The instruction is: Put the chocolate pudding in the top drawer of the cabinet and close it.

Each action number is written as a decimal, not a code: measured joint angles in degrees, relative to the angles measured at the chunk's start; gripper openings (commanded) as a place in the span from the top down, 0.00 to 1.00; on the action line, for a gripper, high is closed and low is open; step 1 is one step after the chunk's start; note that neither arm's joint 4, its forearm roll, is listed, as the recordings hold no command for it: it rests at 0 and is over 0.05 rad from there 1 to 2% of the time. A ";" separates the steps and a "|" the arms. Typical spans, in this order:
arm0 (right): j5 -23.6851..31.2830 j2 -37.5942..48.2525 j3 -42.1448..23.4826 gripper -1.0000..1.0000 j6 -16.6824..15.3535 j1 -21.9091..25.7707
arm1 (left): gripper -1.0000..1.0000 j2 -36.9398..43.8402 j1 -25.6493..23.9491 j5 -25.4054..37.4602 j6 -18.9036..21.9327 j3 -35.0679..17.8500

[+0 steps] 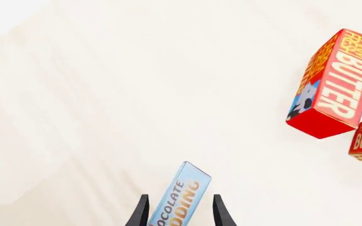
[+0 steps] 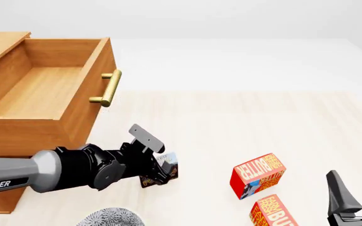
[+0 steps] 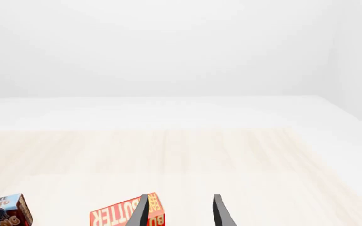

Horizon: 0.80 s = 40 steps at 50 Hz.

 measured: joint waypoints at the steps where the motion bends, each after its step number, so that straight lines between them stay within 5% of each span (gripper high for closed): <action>1: 0.00 0.00 0.00 0.00 0.00 0.00 | 0.00 0.06 0.02 -0.11 -0.05 -0.01; 40: 0.00 0.00 0.00 0.00 0.00 0.00 | 0.00 3.83 -0.29 -3.15 -1.81 -0.75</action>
